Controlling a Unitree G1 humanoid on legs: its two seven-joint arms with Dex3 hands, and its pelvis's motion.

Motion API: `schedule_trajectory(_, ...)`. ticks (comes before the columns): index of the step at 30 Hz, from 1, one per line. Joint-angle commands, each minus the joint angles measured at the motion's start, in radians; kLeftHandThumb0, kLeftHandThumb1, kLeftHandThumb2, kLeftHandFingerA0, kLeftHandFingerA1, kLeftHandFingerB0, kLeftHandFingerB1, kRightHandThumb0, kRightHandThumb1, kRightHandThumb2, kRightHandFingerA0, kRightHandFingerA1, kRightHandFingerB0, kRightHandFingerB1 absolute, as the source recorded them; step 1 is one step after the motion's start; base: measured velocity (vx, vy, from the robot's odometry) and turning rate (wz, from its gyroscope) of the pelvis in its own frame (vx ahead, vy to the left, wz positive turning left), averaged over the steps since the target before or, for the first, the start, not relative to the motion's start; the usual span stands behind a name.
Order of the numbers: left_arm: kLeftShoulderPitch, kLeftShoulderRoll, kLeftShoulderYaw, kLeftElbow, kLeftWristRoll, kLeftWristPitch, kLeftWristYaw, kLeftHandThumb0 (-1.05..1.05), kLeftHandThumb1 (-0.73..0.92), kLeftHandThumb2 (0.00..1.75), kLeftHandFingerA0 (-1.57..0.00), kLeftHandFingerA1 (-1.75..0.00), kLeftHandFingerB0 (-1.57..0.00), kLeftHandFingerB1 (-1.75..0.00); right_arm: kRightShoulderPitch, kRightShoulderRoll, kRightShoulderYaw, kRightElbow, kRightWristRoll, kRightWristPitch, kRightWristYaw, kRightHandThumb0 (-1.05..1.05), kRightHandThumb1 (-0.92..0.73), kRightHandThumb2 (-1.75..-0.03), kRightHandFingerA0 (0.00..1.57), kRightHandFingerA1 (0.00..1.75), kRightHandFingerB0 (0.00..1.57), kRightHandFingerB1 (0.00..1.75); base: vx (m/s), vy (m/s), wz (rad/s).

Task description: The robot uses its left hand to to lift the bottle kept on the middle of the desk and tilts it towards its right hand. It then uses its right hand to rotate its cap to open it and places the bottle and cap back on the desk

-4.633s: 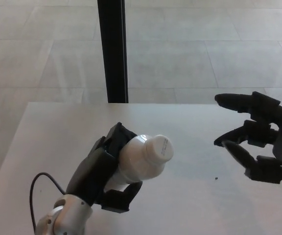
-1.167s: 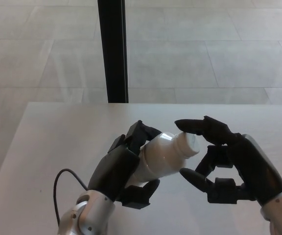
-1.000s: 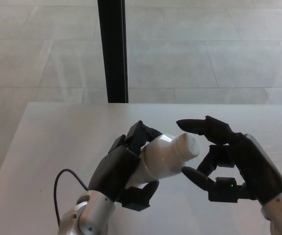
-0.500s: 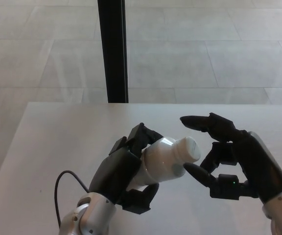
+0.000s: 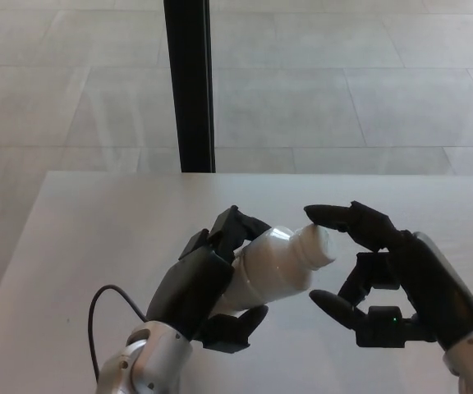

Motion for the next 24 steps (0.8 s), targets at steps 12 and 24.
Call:
schedule_trajectory(12, 0.001, -0.002, -0.003, -0.006, 0.006, -0.029, 0.017, 0.03, 0.58, 1.22, -1.22, -1.46, -1.09, -1.33, -0.025, -0.009, -0.019, 0.033, 0.003, 0.002, 0.009, -0.51, -0.61, -0.59, 0.87, 1.17, 0.41, 0.40, 0.00, 0.000, 0.00)
schedule_trajectory(24, 0.018, -0.002, -0.003, -0.021, 0.003, -0.023, 0.018, 0.10, 0.48, 1.38, -0.94, -1.75, -0.83, -1.66, -0.050, -0.001, -0.043, 0.030, 0.000, 0.050, 0.005, -0.50, -0.60, -0.58, 0.87, 1.20, 0.42, 0.39, 0.00, 0.000, 0.00)
